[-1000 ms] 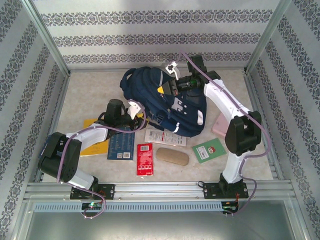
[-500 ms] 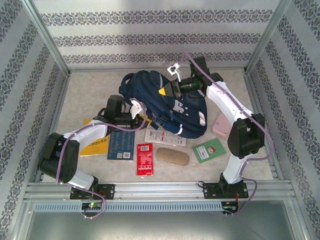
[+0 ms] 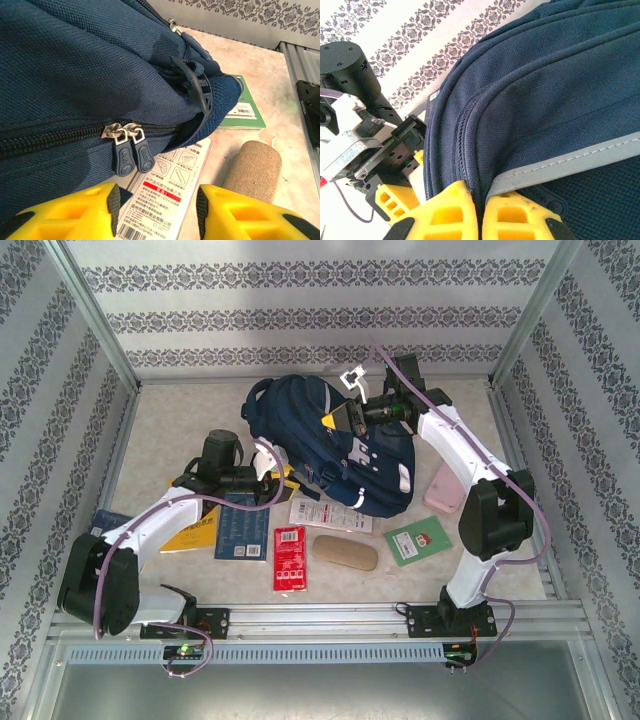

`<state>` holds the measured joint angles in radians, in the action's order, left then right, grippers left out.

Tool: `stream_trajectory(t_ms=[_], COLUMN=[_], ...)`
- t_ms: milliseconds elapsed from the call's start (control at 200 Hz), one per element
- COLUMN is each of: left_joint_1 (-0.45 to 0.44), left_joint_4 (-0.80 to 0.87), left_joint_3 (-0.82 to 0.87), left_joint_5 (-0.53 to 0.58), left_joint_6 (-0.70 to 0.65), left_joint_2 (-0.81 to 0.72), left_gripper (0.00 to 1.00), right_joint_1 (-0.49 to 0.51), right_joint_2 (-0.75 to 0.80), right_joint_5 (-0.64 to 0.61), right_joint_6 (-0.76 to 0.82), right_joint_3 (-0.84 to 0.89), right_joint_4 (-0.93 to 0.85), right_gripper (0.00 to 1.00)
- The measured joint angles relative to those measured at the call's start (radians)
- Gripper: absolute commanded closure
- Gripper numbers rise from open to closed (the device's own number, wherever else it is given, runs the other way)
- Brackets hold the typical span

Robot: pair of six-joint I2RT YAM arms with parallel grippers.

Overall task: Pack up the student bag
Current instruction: Unzip the student bag at the top-center of the table.

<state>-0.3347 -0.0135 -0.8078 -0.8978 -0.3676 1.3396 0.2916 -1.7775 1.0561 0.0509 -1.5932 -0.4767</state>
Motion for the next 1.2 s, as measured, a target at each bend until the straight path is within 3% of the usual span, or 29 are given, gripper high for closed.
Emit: stream_trajectory(t_ms=[635, 1089, 1199], left_joint_1=[-0.033, -0.041, -0.045], left_joint_4=[-0.06, -0.108, -0.115], left_joint_3=[-0.009, -0.044, -0.049], left_joint_5=[0.013, 0.084, 0.106], left_joint_6=[0.035, 0.069, 0.08], left_joint_2=[0.123, 0.159, 0.16], left_gripper=[0.52, 0.51, 0.57], right_joint_1=[0.014, 0.04, 0.04], right_joint_2=[0.01, 0.011, 0.014], right_joint_5=[0.0, -0.002, -0.003], right_joint_6=[-0.022, -0.022, -0.022], right_joint_3=[0.026, 0.038, 0.046], right_joint_4=[0.048, 0.066, 0.072], right_gripper=[1.0, 1.0, 1.0])
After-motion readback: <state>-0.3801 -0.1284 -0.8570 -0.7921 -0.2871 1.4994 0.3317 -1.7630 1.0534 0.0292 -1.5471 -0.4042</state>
